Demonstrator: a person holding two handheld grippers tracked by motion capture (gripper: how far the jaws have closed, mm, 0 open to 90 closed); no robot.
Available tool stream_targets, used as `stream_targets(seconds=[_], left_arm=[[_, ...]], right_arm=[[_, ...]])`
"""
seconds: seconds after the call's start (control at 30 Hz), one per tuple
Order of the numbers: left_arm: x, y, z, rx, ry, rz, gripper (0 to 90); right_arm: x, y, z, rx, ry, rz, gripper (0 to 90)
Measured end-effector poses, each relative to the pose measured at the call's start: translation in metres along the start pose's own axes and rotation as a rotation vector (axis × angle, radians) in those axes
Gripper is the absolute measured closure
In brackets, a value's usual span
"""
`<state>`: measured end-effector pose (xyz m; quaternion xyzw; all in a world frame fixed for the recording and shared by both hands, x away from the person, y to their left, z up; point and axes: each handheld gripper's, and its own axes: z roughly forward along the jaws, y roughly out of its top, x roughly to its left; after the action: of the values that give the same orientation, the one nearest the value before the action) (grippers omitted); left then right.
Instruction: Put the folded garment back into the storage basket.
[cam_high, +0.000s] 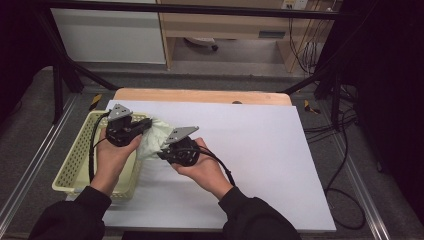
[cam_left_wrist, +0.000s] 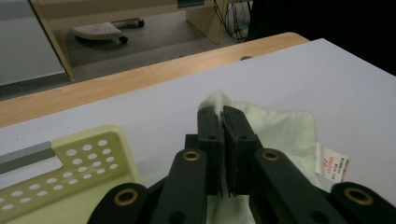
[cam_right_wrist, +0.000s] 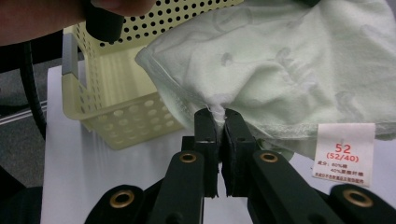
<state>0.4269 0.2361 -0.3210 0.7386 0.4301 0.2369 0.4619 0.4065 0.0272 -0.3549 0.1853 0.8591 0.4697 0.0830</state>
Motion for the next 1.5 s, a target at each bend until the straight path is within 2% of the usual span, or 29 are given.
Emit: stream_targets(seconds=[0.3, 0.57, 0.7, 0.87, 1.5], left_arm=[[0.013, 0.0, -0.005, -0.004, 0.022, -0.012, 86.5], [0.02, 0.001, -0.013, -0.013, 0.045, -0.022, 86.6], [0.024, 0.0, -0.014, -0.013, 0.051, -0.028, 86.6], [0.028, 0.0, -0.013, -0.012, 0.054, -0.031, 86.5], [0.045, -0.009, -0.02, -0.013, 0.08, -0.055, 86.5]], right_arm=[[0.001, 0.01, 0.013, -0.013, 0.005, -0.002, 86.3], [0.006, 0.014, 0.024, -0.046, 0.014, -0.015, 86.3], [0.008, 0.017, 0.028, -0.063, 0.018, -0.027, 86.3], [0.008, 0.019, 0.033, -0.059, 0.014, -0.034, 86.3], [0.013, 0.023, 0.057, -0.081, 0.048, -0.015, 86.3]])
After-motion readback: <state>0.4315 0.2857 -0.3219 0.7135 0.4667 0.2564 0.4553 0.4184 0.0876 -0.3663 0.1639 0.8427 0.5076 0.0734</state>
